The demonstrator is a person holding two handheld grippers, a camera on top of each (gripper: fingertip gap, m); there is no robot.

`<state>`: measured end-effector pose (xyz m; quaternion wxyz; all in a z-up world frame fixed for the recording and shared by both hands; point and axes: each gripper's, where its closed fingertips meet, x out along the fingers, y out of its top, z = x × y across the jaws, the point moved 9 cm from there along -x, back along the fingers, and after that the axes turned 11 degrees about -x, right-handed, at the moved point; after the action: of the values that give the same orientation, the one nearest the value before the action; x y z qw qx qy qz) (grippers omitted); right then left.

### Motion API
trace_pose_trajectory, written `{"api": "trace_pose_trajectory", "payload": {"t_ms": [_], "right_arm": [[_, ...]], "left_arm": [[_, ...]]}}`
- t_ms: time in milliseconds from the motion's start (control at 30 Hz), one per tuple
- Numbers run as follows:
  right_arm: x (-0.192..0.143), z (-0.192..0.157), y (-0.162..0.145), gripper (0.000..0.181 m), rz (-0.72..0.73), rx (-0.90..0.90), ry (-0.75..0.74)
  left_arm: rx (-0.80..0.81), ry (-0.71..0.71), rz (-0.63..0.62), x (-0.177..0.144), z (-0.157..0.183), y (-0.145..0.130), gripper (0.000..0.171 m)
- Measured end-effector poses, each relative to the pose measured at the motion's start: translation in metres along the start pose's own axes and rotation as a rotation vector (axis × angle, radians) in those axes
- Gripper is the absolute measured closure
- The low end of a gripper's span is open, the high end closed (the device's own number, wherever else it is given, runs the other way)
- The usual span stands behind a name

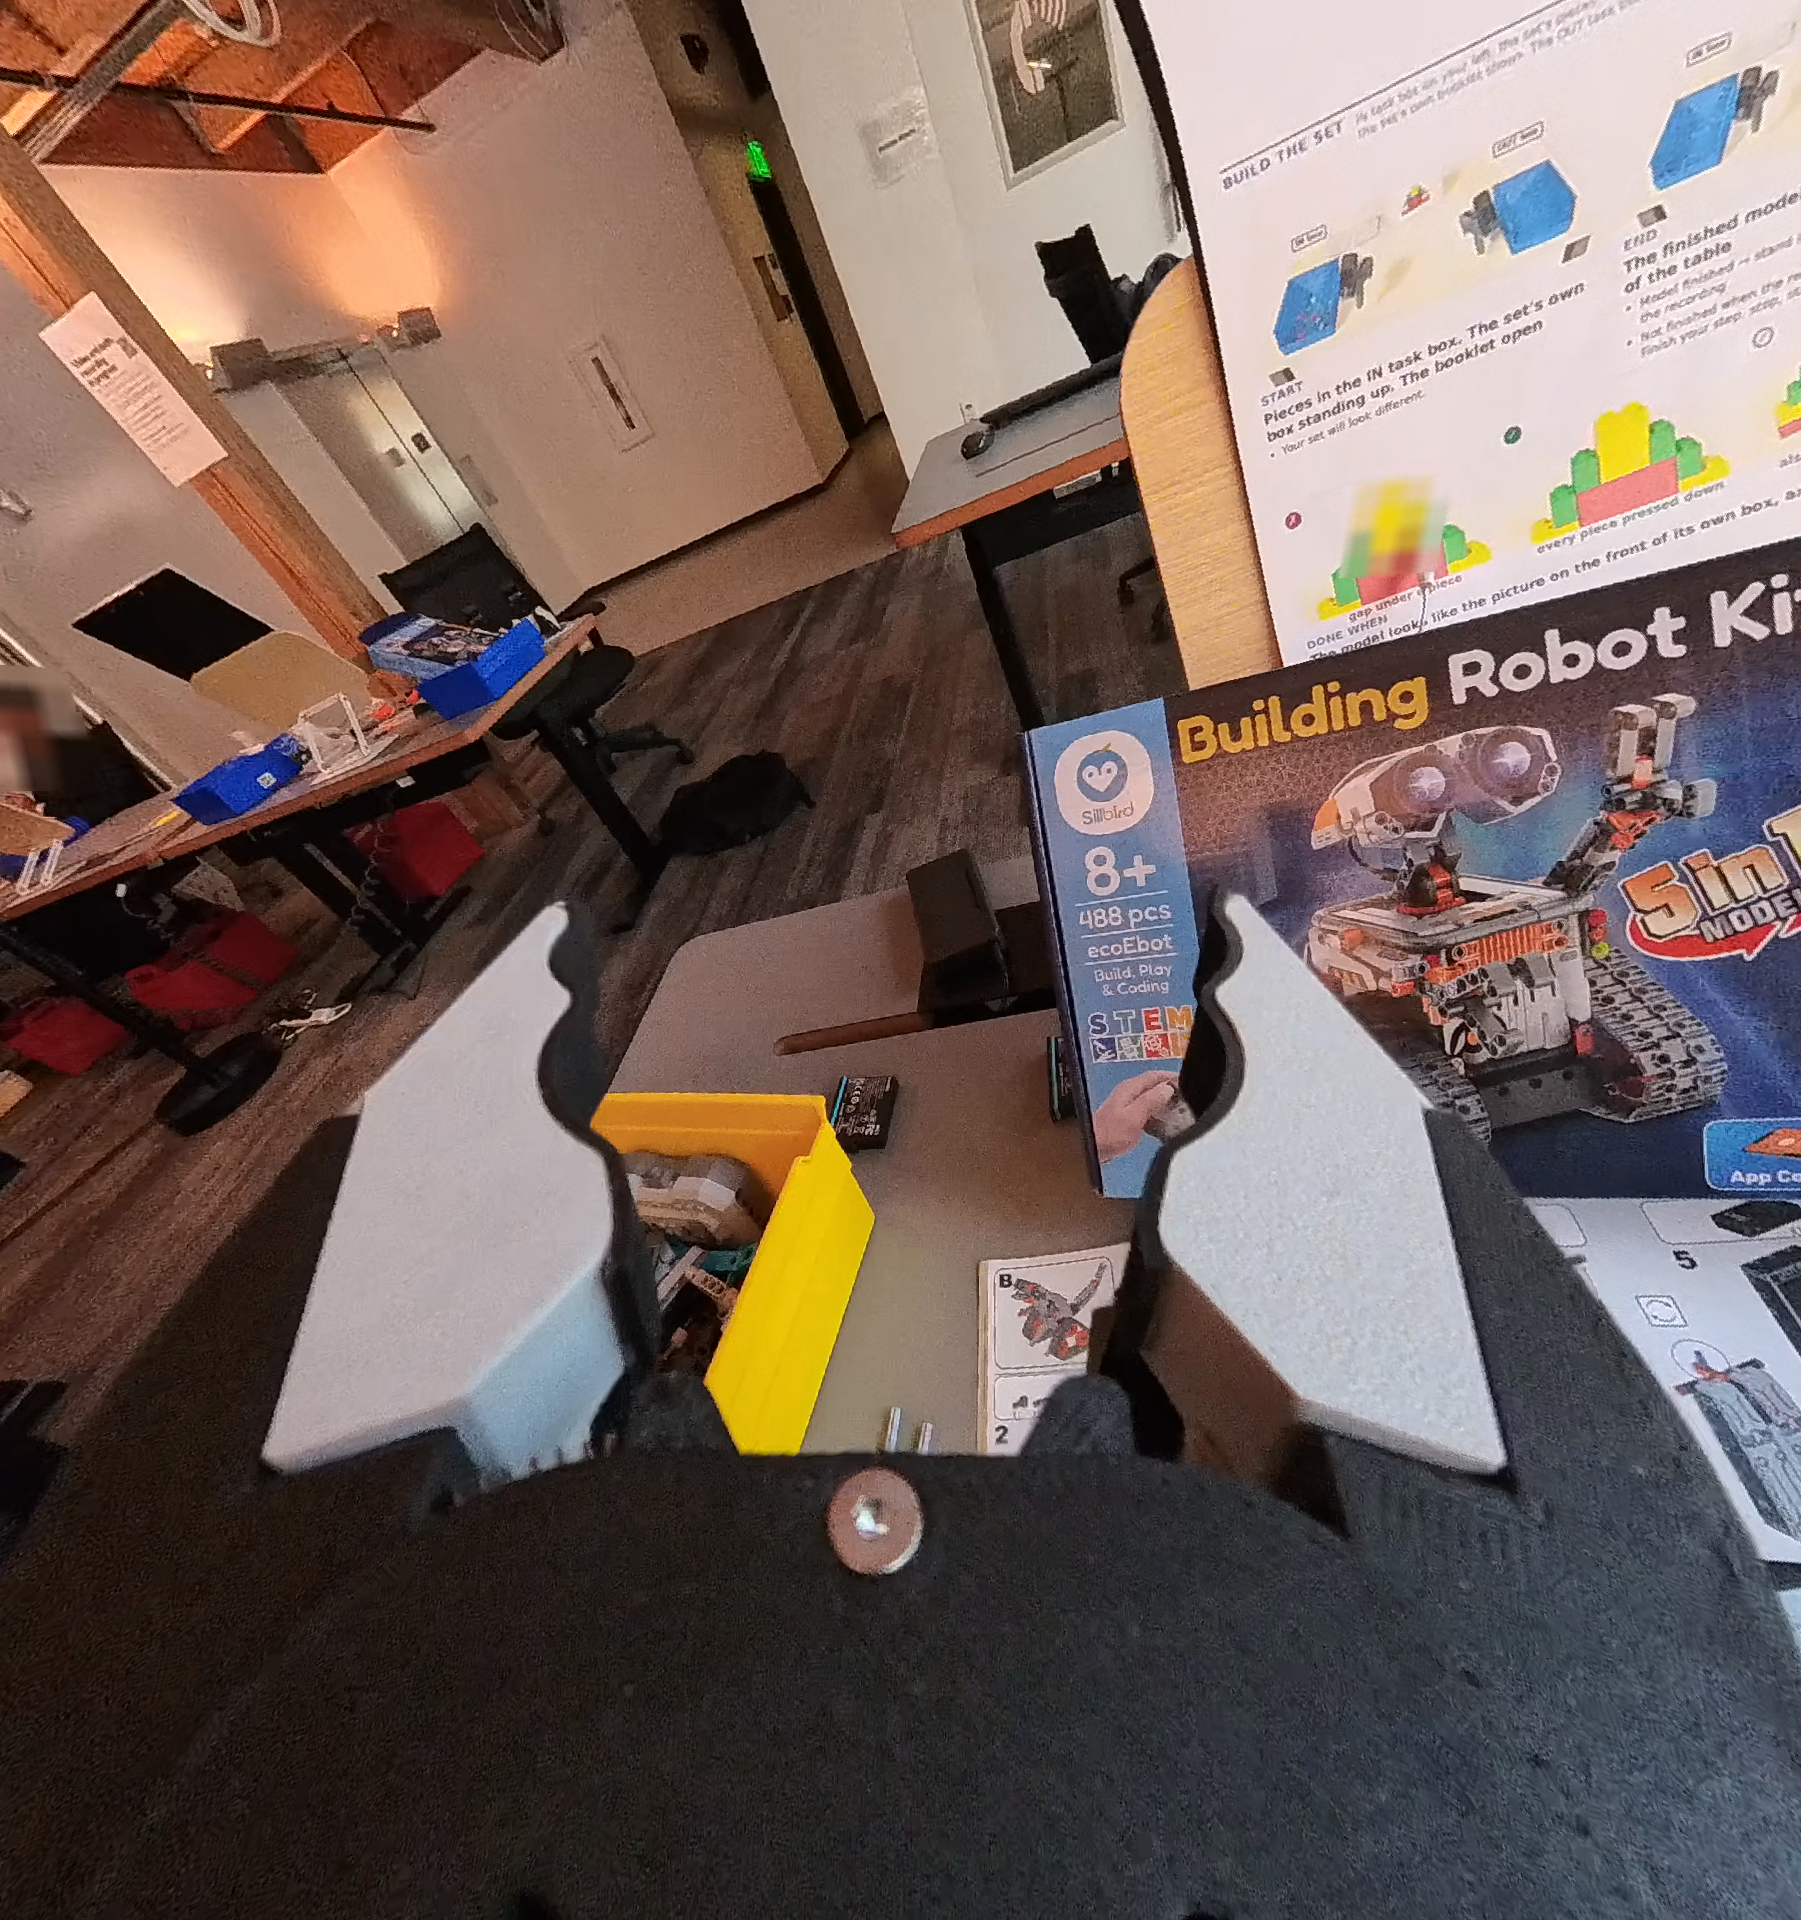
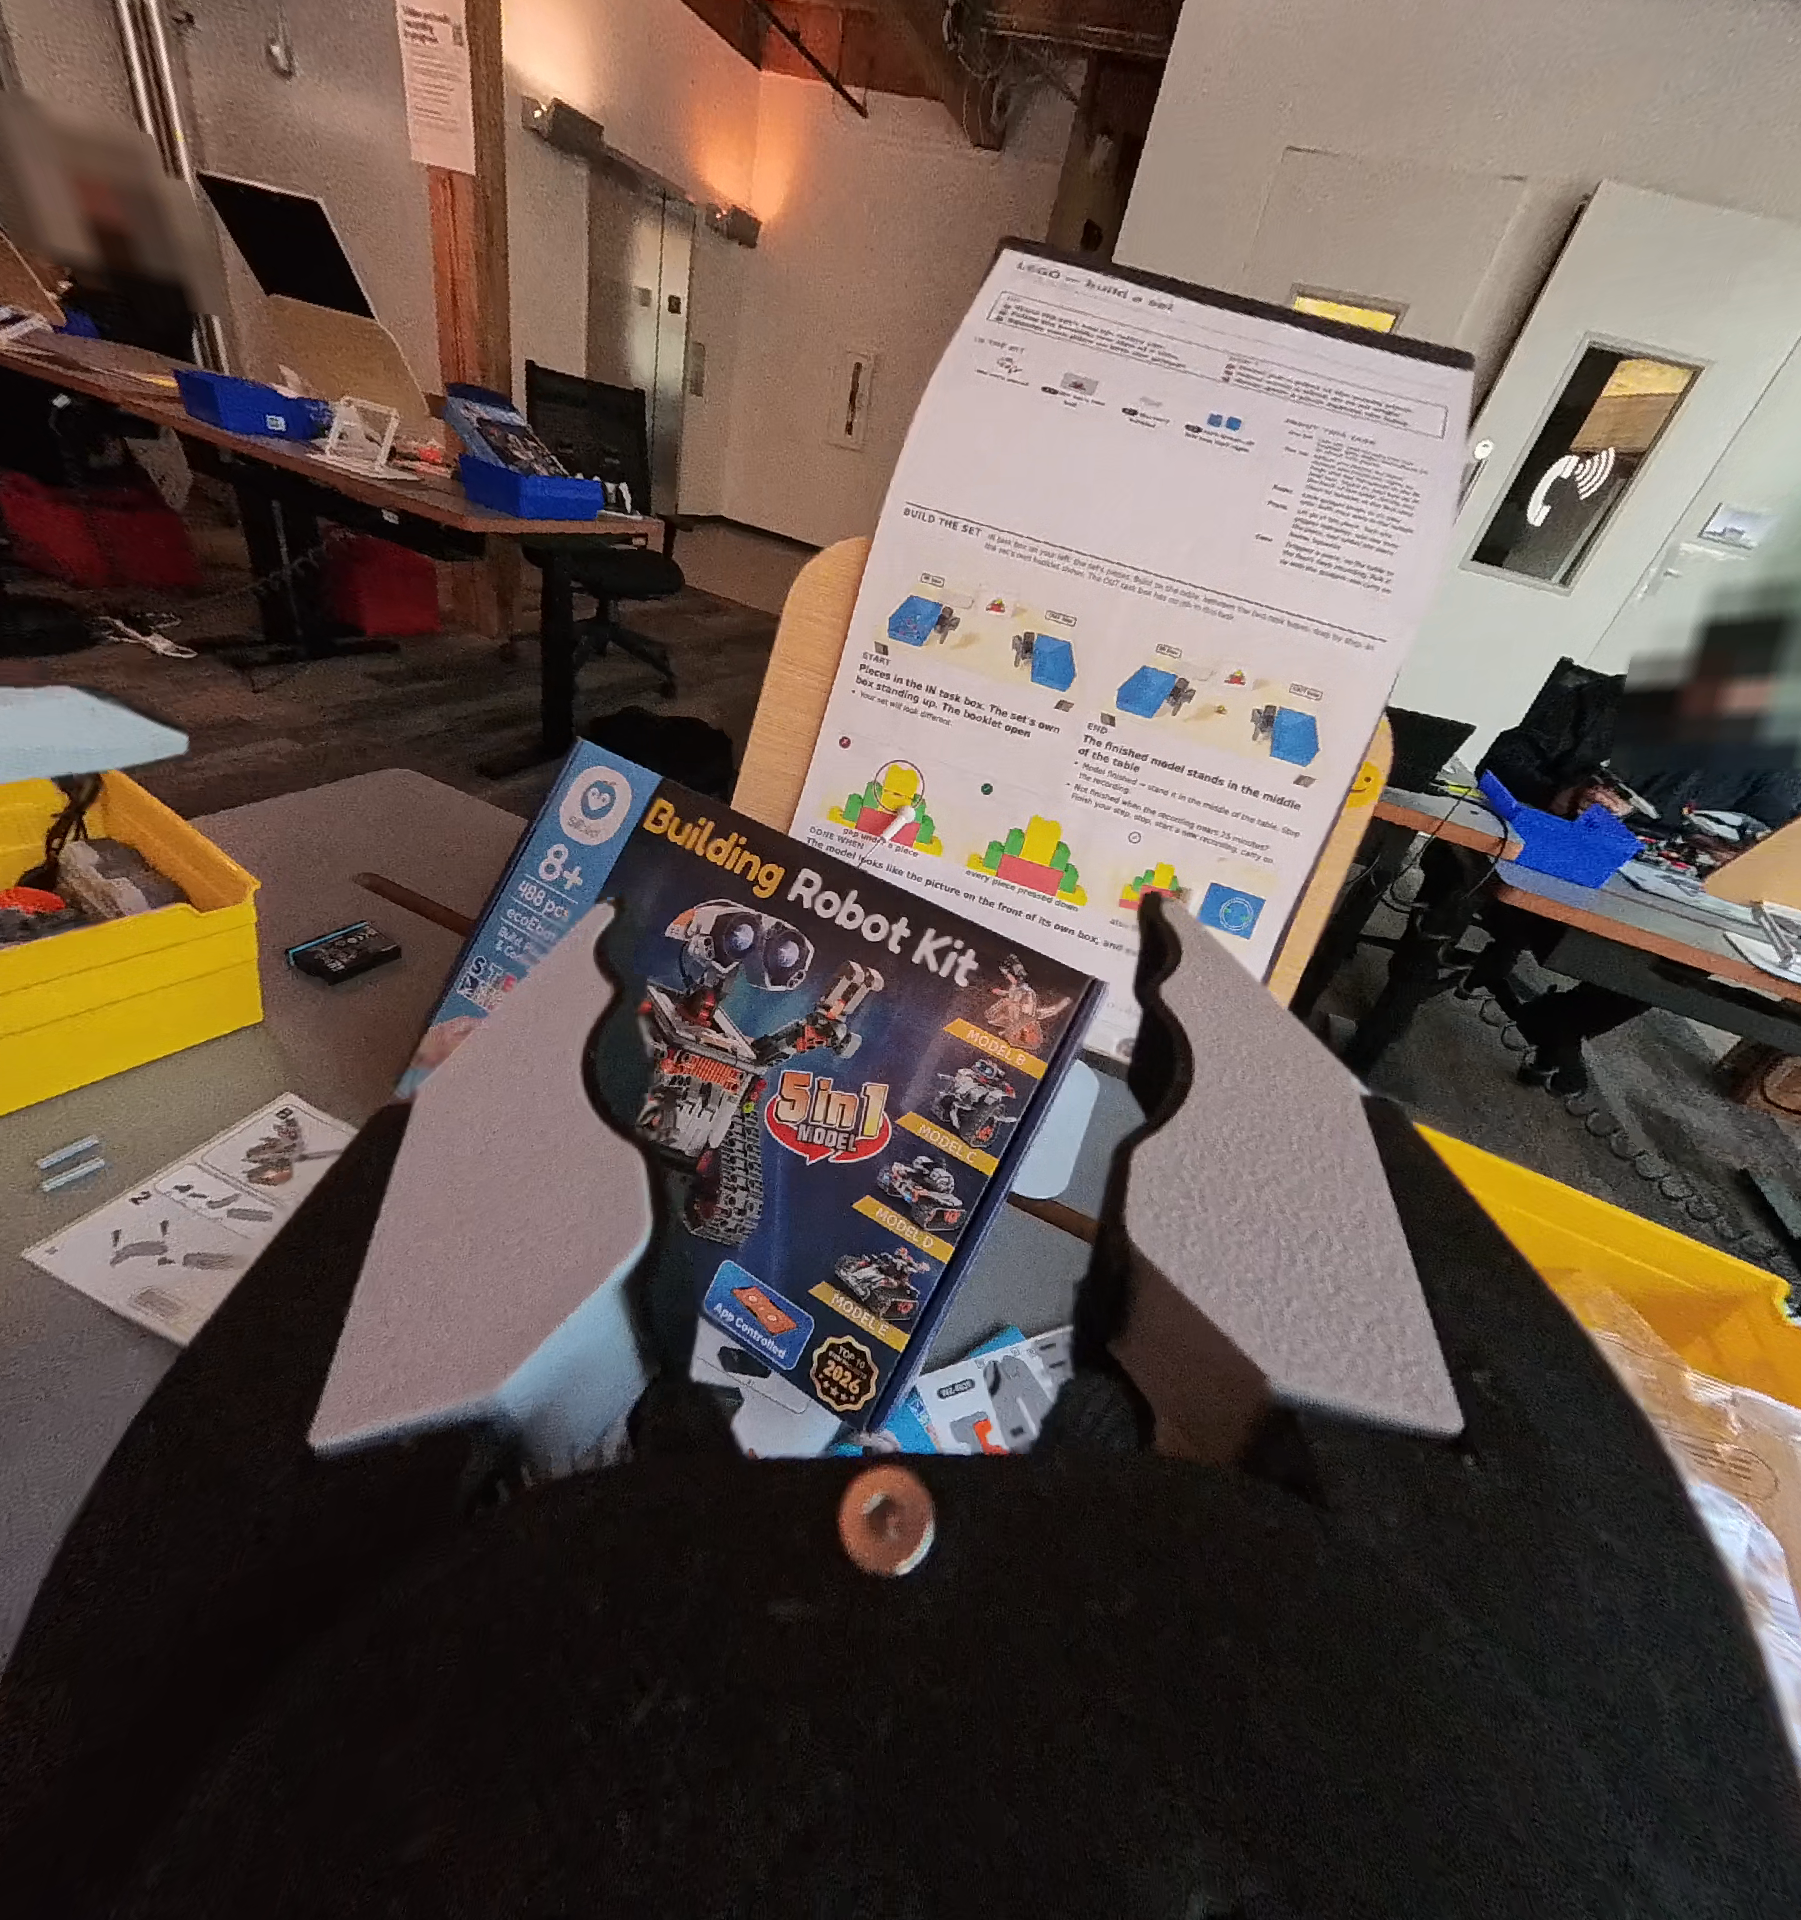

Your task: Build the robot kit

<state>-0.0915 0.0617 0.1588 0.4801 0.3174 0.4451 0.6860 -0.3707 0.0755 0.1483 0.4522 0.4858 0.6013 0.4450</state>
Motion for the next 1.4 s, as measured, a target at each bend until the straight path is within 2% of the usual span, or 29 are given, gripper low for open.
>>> {"api": "trace_pose_trajectory", "payload": {"t_ms": [100, 233, 933, 1033, 1200, 1400], "right_arm": [[0.002, -0.002, 0.001, 0.098, -0.023, -0.021, -0.02], [0.007, -0.002, -0.007, 0.101, -0.088, -0.039, -0.041], [0.022, -0.008, -0.032, 0.105, -0.19, -0.071, -0.083], [0.021, 0.0, -0.036, 0.105, -0.211, -0.061, -0.135], [0.015, 0.016, -0.038, 0.106, -0.23, -0.077, -0.256], [0.016, 0.02, -0.043, 0.106, -0.248, -0.079, -0.247]], "left_arm": [[0.006, 0.008, -0.014, 0.002, 0.001, -0.002, 0.058], [0.007, 0.019, -0.023, 0.004, 0.001, -0.003, 0.058], [-0.022, 0.027, -0.051, 0.011, -0.006, -0.007, 0.057], [-0.102, -0.063, -0.025, 0.007, -0.011, -0.003, 0.058], [-0.217, -0.239, 0.109, -0.009, -0.014, 0.012, 0.064], [-0.226, -0.554, 0.159, -0.03, 0.025, 0.021, 0.065]]}}
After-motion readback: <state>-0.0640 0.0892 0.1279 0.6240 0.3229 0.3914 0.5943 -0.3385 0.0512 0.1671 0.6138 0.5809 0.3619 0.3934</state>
